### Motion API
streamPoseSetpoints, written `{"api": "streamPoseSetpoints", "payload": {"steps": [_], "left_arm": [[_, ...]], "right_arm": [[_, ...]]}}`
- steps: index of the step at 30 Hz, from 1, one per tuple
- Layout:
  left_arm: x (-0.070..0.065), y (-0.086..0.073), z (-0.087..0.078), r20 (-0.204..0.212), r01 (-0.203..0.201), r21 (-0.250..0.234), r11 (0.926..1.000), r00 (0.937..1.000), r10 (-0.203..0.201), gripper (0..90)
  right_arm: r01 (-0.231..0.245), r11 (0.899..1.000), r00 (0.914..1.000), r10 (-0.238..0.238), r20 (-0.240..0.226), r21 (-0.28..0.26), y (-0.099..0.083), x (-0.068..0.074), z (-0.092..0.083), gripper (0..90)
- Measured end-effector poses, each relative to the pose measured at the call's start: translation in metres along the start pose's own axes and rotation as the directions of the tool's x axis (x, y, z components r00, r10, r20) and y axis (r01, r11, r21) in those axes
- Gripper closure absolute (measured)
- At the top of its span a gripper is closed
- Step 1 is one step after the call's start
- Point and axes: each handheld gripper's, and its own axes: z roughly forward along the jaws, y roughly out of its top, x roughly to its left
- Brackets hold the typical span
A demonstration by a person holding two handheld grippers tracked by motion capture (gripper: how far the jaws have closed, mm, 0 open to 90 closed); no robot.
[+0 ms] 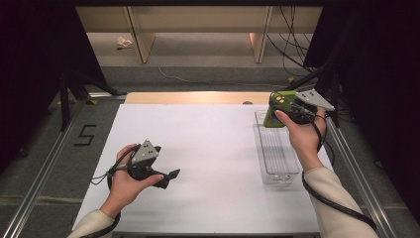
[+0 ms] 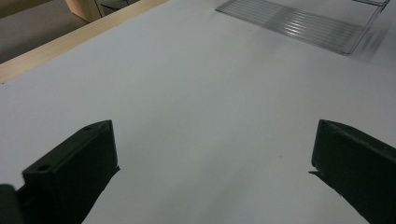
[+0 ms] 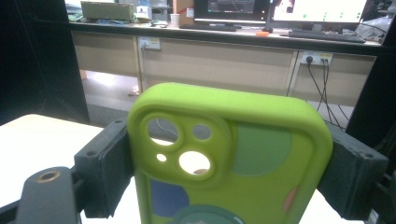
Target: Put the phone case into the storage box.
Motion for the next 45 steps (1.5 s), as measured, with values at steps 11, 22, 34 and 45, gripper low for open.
{"api": "streamPoseSetpoints", "payload": {"steps": [11, 22, 34, 45], "left_arm": [[0.0, 0.0, 0.0, 0.001, 0.001, 0.0, 1.0, 1.0, -0.001, 0.0], [0.0, 0.0, 0.001, 0.003, 0.001, 0.0, 1.0, 1.0, -0.001, 0.0], [0.0, 0.0, 0.001, 0.002, 0.002, 0.0, 1.0, 1.0, -0.002, 0.0], [0.0, 0.0, 0.001, 0.002, 0.002, 0.0, 1.0, 1.0, -0.002, 0.0]], "right_arm": [[0.002, 1.0, 1.0, -0.002, 0.005, 0.005, -0.001, 0.0, 0.005, 16.8], [0.002, 1.0, 1.0, -0.002, 0.008, 0.002, 0.0, -0.001, 0.008, 16.8], [0.004, 1.0, 0.9999, -0.004, 0.01, 0.002, 0.0, -0.002, 0.011, 16.8], [0.009, 1.0, 0.9999, -0.009, 0.008, 0.006, -0.001, 0.0, 0.016, 16.8]]}}
